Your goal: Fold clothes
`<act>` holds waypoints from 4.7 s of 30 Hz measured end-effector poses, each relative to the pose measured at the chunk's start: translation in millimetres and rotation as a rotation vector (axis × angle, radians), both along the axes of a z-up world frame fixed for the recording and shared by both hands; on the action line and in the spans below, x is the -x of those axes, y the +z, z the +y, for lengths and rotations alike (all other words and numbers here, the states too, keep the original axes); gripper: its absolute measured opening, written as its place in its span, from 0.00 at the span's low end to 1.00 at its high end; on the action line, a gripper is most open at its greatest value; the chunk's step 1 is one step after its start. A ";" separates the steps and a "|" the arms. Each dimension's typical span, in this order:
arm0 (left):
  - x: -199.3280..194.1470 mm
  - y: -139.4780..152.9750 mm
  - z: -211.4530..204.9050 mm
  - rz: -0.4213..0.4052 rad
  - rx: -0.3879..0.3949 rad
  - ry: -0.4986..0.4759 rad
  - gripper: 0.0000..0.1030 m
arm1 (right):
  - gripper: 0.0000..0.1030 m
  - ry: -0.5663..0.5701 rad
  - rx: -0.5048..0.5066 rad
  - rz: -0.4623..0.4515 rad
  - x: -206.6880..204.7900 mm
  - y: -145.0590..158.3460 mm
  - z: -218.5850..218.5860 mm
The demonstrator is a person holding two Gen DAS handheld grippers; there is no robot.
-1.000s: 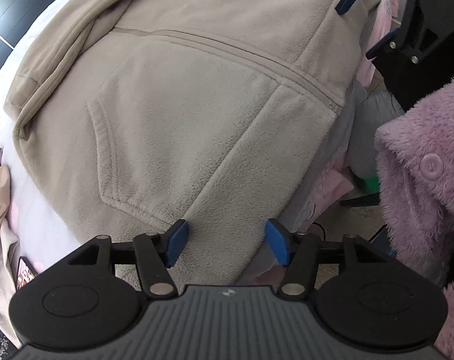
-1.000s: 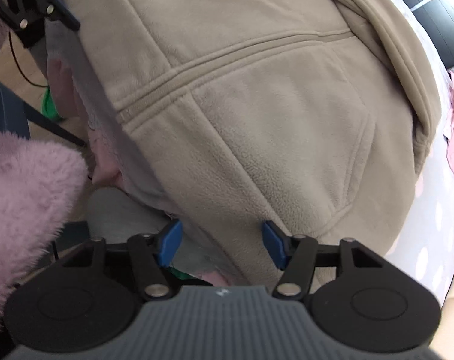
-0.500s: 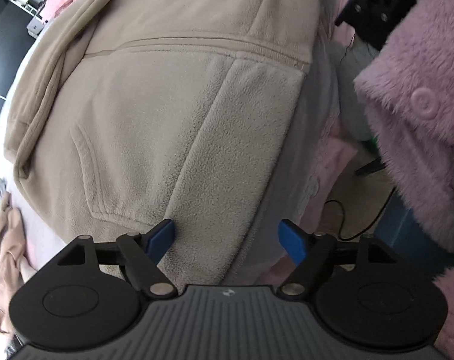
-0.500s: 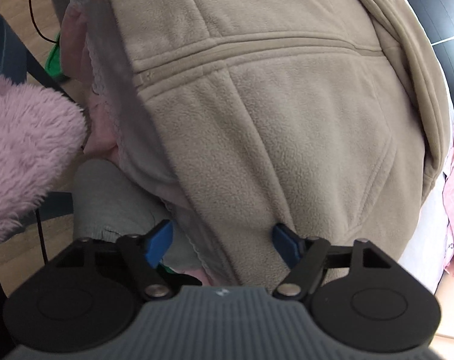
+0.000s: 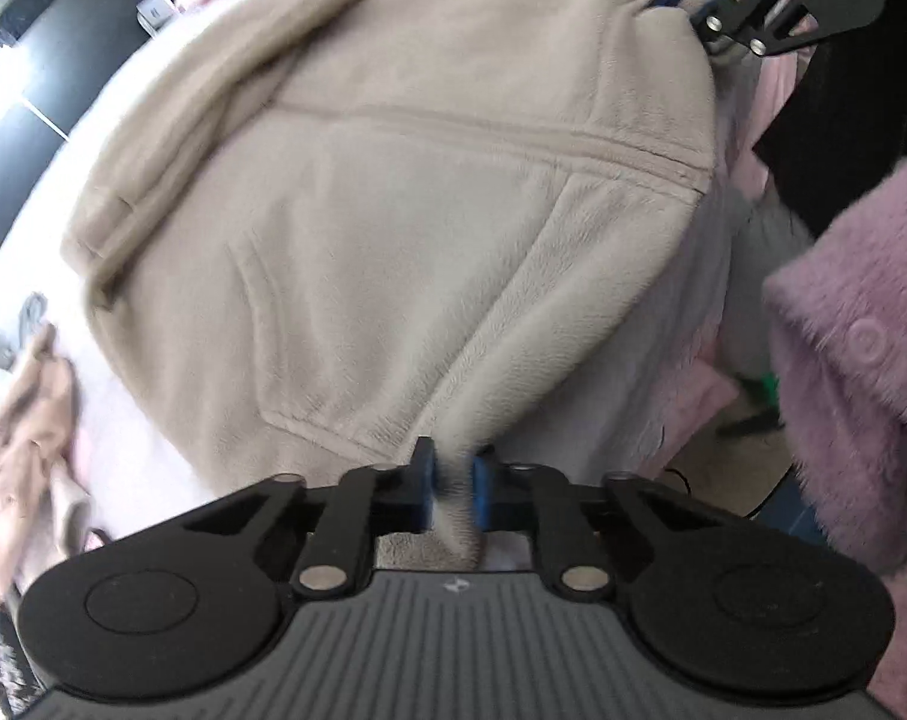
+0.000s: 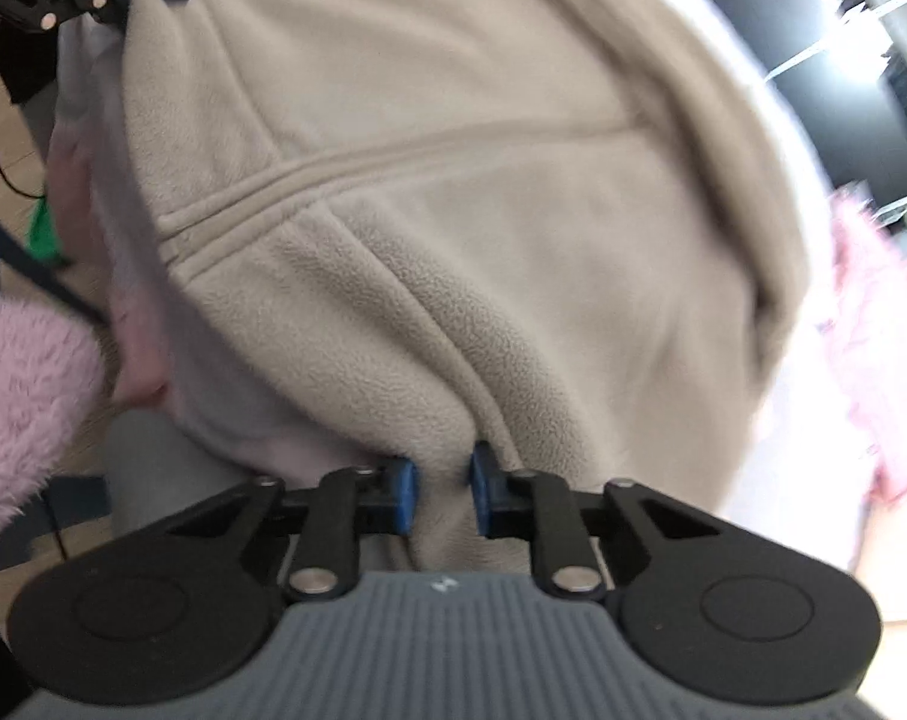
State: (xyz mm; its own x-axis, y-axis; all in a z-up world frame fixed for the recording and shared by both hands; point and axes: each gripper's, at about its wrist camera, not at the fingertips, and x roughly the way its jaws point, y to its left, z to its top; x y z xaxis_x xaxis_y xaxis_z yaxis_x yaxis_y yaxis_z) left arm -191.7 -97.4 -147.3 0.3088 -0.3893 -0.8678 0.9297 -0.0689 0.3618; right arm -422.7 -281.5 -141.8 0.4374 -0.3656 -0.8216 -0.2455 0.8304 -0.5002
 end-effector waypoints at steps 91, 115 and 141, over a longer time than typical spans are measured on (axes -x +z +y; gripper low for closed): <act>-227.6 43.1 -69.9 0.436 0.077 0.462 0.65 | 0.15 -0.015 -0.088 0.165 -106.4 67.0 -187.1; -226.3 160.4 -52.0 0.324 0.421 0.452 0.13 | 0.15 -0.003 0.013 -0.036 -96.8 126.6 -186.8; -413.6 75.6 -252.0 0.129 0.327 0.590 0.12 | 0.16 -0.249 0.062 -0.187 -368.9 76.1 -362.6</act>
